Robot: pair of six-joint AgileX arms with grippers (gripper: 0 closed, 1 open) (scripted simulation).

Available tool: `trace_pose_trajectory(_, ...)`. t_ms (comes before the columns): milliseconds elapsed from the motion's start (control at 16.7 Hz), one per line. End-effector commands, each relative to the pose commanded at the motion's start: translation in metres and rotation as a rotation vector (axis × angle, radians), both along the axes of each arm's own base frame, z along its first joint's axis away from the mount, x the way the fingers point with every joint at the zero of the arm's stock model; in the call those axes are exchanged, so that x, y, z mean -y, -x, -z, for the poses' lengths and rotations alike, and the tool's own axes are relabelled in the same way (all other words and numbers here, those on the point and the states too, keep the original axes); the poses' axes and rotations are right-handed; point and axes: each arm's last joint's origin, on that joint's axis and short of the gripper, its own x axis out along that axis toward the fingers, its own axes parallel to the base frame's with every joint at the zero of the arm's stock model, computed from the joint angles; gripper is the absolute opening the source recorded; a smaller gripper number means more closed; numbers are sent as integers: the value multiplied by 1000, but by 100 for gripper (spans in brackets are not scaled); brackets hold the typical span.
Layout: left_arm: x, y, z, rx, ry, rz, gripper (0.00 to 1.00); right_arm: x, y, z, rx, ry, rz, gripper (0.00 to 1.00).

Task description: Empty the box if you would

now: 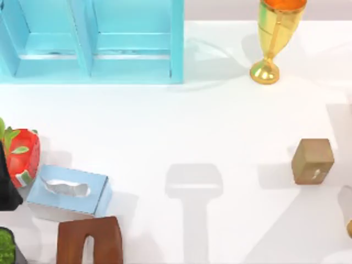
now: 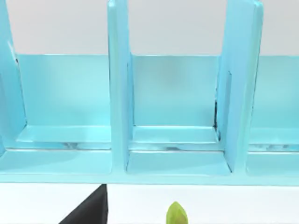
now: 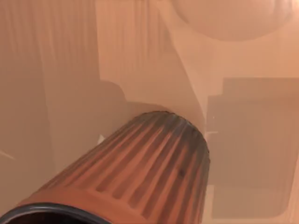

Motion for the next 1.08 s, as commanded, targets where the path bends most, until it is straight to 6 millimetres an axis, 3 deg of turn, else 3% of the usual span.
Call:
trace_pose_trajectory(60, 0, 0, 0, 0, 0, 0, 100, 0, 0, 0, 0, 0, 0, 100)
trace_pose_trajectory(840, 0, 0, 0, 0, 0, 0, 100, 0, 0, 0, 0, 0, 0, 2)
trace_pose_trajectory(1080, 0, 0, 0, 0, 0, 0, 100, 0, 0, 0, 0, 0, 0, 0)
